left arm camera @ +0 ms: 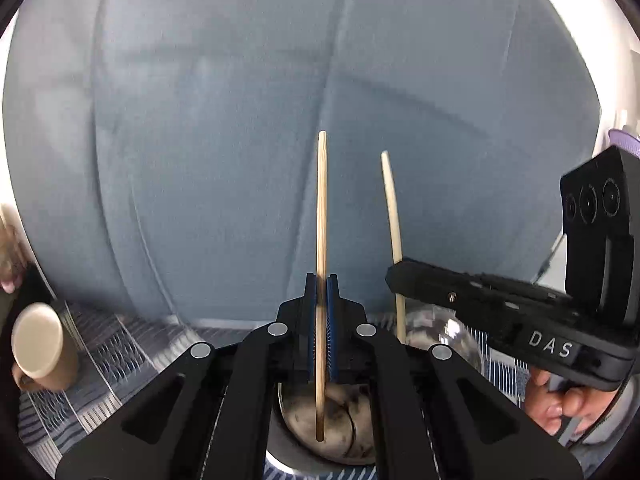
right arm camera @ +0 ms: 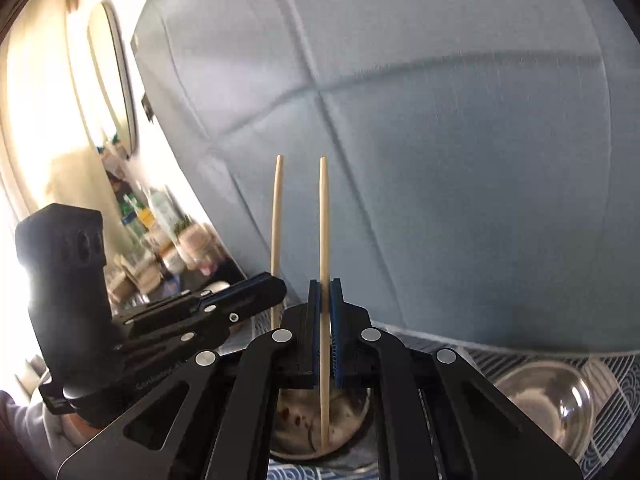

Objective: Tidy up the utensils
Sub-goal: 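Lift the left tool's chopstick over the black holder while the right tool carries its chopstick there, then open the left tool over the holder while the right tool opens, dropping both chopsticks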

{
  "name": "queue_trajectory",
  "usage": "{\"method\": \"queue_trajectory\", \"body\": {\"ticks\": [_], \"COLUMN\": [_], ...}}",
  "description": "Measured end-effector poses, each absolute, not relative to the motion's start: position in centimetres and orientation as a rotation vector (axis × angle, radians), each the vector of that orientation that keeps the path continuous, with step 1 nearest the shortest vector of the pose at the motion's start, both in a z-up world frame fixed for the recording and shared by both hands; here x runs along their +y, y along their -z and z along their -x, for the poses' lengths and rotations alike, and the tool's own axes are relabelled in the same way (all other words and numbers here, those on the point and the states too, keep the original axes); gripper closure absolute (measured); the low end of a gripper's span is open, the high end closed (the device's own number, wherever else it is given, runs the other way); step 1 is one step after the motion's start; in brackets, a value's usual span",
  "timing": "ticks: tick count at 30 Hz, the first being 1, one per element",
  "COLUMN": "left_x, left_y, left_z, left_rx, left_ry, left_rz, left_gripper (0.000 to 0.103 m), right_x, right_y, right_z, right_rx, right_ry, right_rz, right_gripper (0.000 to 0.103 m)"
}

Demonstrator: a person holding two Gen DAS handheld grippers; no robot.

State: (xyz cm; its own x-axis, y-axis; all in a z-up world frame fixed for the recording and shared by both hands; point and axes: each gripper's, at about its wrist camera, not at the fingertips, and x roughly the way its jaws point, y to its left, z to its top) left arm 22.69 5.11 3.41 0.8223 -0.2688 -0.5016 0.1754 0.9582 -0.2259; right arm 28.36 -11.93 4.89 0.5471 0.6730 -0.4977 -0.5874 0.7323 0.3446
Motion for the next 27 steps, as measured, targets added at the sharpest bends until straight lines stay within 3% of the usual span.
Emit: {"method": "queue_trajectory", "body": {"ticks": [17, 20, 22, 24, 27], "left_x": [6.4, 6.5, 6.7, 6.7, 6.8], "left_y": [-2.1, -2.7, -3.0, -3.5, -4.2], "left_z": [-19.7, -19.1, -18.9, -18.5, -18.0], "left_rx": [0.654, 0.655, 0.649, 0.637, 0.626], "left_ry": [0.256, 0.256, 0.252, 0.253, 0.245], "left_rz": [0.169, 0.172, 0.174, 0.162, 0.142], "left_gripper": [0.098, 0.092, 0.079, 0.074, 0.072], "right_x": [-12.2, -12.4, -12.5, -12.8, -13.0], "right_y": [-3.1, -3.7, -3.9, -4.3, -4.9], "right_z": [-26.8, -26.4, -26.3, -26.2, -25.8], "right_rx": [0.722, 0.711, 0.709, 0.701, 0.691], "right_ry": [-0.712, -0.699, -0.694, -0.688, -0.68], "right_rz": [-0.087, -0.071, -0.069, -0.077, -0.084], "right_gripper": [0.094, 0.094, 0.094, 0.091, 0.084]}}
